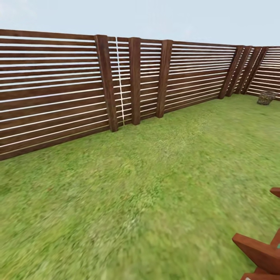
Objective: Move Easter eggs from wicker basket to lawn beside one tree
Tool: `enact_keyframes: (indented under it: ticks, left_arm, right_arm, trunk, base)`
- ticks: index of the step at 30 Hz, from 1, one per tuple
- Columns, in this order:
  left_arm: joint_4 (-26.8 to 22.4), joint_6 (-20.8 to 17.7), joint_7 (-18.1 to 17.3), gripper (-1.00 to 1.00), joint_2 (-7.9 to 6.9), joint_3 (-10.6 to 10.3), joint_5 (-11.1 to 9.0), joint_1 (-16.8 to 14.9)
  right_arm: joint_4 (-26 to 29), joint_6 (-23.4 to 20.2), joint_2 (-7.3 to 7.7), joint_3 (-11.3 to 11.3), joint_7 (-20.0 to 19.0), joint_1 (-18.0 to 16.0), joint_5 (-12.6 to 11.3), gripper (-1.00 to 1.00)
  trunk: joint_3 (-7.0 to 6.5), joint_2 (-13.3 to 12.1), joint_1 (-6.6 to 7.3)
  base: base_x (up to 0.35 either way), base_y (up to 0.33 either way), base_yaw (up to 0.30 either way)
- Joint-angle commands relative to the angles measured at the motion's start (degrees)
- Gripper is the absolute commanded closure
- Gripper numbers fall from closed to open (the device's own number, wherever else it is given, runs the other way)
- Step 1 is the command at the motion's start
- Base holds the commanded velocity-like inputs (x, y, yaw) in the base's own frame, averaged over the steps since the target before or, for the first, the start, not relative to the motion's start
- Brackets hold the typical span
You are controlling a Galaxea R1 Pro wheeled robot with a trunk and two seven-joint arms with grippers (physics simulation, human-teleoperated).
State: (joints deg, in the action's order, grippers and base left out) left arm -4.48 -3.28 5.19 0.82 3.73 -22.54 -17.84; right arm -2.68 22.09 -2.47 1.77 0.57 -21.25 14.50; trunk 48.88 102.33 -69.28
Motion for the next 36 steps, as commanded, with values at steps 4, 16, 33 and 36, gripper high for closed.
enact_keyframes:
  ticks: [4, 16, 33, 36]
  left_arm:
    - [1.50, -0.25, 0.18, -1.00, 0.08, 2.65, 0.09, 0.04]
    - [4.17, 0.11, 0.09, -1.00, 0.06, 3.13, 0.21, 0.26]
    - [4.04, 0.12, 0.09, -1.00, -0.07, 3.13, 0.15, 0.27]
    - [3.98, 0.12, 0.09, -1.00, -0.05, 3.13, 0.13, 0.27]
  right_arm:
    - [-0.74, 0.33, 0.22, 0.17, 0.10, 0.11, 0.00, -1.00]
    - [-1.21, 0.41, -0.37, 0.25, -0.47, 2.03, 0.53, -1.00]
    - [-1.02, 0.31, -0.59, -0.01, 10.03, 2.18, -0.18, -1.00]
    - [-1.02, 0.22, -0.60, -0.07, 11.36, 2.18, -0.24, -1.00]
  trunk:
    - [-0.69, -1.60, 0.89]
    - [-0.87, -2.00, 1.11]
    - [-0.87, -2.00, 1.11]
    - [-0.87, -2.00, 1.11]
  base:
    - [0.000, 0.000, 0.000]
    - [0.000, 0.000, 0.000]
    - [0.212, 0.000, 0.000]
    - [0.277, 0.000, 0.000]
